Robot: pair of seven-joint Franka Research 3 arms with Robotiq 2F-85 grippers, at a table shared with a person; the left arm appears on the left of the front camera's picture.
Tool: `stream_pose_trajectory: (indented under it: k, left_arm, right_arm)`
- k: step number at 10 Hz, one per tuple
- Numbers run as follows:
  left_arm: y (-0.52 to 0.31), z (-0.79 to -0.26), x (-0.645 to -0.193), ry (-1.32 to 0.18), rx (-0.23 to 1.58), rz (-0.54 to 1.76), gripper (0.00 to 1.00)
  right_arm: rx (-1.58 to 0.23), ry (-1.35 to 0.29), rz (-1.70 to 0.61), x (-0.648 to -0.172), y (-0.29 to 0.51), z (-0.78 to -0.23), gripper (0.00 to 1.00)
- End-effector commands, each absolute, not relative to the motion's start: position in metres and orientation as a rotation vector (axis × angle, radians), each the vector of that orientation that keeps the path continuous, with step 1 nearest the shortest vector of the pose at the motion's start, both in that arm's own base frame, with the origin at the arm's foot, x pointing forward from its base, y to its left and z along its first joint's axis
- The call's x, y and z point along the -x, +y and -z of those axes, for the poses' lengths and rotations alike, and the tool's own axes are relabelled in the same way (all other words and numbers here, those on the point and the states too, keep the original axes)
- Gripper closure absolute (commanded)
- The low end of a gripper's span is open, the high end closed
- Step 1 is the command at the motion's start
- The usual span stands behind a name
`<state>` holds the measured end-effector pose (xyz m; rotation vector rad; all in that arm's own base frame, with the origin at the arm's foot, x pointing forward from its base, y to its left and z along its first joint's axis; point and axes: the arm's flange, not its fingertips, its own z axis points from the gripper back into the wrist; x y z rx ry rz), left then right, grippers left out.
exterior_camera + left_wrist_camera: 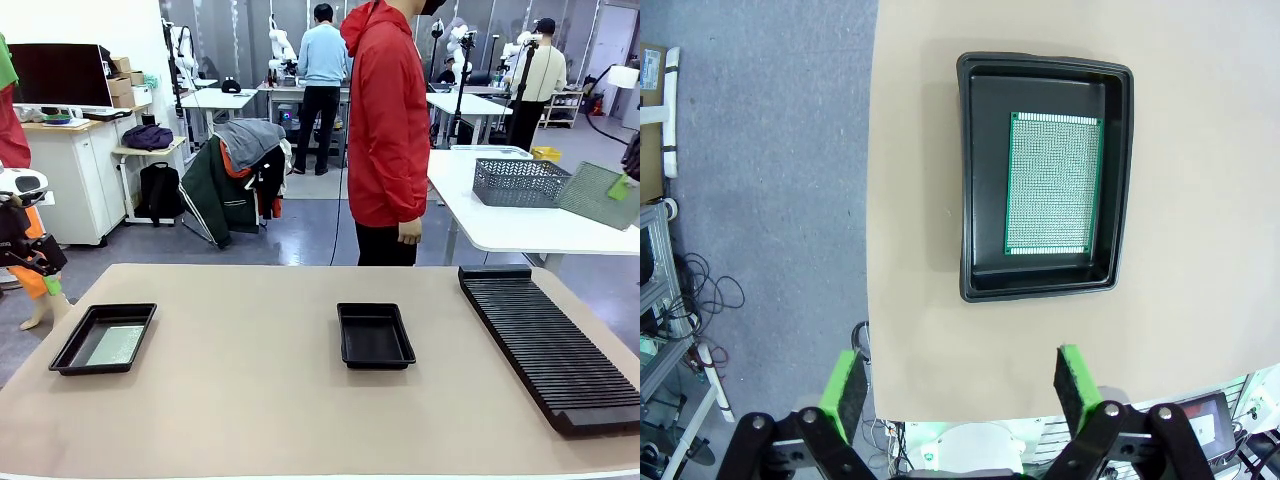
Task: Inspect and transfer BCBs to ESD trays.
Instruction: Pick up the Blank PCB from the PCB Rack and place it in the right ESD tray.
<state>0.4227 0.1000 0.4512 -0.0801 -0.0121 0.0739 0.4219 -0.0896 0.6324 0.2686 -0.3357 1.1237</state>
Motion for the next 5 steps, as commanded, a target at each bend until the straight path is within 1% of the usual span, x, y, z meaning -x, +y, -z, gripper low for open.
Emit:
stream_pose_trajectory:
  k: [1,4,5]
  left_arm:
    - [0.1,-0.45,-0.422,-0.022,0.081,-0.078,0.0]
    - [0.1,-0.45,-0.422,-0.022,0.081,-0.078,0.0]
    - [0.1,-0.45,-0.422,-0.022,0.081,-0.078,0.0]
  right_arm:
    - [-0.373,-0.368,-0.912,-0.424,-0.061,-0.624,0.97]
    - [-0.591,-0.33,-0.662,-0.427,-0.018,-0.586,0.97]
    - [-0.651,-0.326,-0.615,-0.429,-0.004,-0.574,0.97]
